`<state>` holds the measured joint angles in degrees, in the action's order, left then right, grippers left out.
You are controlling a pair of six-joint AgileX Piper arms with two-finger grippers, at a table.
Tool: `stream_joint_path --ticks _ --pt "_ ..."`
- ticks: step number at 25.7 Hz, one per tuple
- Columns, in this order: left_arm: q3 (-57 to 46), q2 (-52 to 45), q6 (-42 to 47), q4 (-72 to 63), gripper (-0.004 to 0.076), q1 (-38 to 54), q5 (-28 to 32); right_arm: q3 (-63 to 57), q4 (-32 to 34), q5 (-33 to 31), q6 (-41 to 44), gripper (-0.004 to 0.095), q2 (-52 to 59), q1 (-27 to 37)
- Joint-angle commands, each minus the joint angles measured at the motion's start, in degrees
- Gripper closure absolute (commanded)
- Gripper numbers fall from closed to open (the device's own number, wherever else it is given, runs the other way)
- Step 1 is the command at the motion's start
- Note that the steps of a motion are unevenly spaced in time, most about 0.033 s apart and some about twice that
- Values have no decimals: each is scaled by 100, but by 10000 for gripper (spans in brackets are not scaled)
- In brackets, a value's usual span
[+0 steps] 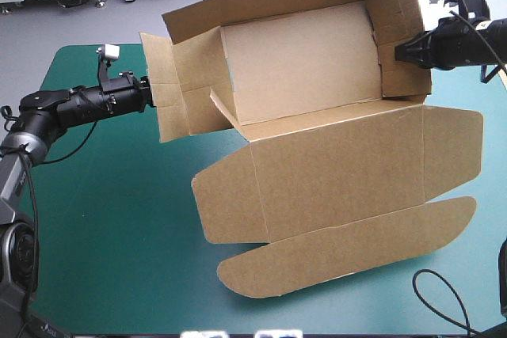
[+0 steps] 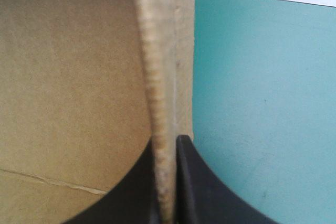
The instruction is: Fold the box
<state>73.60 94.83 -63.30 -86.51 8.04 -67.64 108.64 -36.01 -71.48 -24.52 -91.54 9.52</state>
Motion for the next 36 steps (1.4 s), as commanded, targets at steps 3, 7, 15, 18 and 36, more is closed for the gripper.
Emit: stream_joint_path --ticks 3,7,15,18,36 --pt "190 -773 277 -412 733 -249 -672 174 35 18 100 926 241 -101" --pt "195 -1068 277 -412 733 -539 -672 174 78 149 139 926 186 -228" --pt "229 -1347 277 -451 733 -727 -672 174 246 225 171 925 162 -313" --pt "229 -1347 403 -538 733 -771 -631 174 249 316 214 925 162 -313" --pt "783 -1347 1148 431 216 -1084 -104 174 990 1226 726 925 162 -1551"
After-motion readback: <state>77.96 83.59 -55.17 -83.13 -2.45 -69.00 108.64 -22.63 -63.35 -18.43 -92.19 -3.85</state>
